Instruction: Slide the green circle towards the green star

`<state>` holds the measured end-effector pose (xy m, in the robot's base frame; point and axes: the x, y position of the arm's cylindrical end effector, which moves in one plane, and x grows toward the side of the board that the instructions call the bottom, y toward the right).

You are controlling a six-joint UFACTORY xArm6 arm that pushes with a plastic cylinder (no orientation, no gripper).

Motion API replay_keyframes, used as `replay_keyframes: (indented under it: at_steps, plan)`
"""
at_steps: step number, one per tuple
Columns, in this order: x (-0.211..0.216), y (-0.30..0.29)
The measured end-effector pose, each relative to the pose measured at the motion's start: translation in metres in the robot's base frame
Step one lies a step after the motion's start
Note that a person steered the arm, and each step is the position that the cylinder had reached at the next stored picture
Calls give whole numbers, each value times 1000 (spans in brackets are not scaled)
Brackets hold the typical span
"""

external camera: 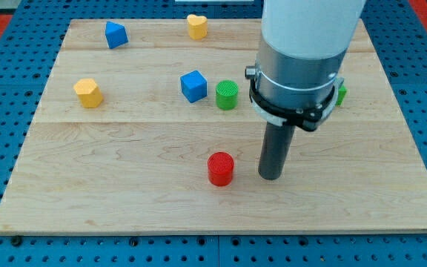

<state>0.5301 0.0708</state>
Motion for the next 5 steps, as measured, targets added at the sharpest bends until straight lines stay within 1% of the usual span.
replay_keyframes:
  at_steps: [1, 2, 3, 4, 5]
  plan:
    - [-41, -13]
    - [-68, -39]
    - [-85, -12]
    - [-120, 13]
    - [-192, -8]
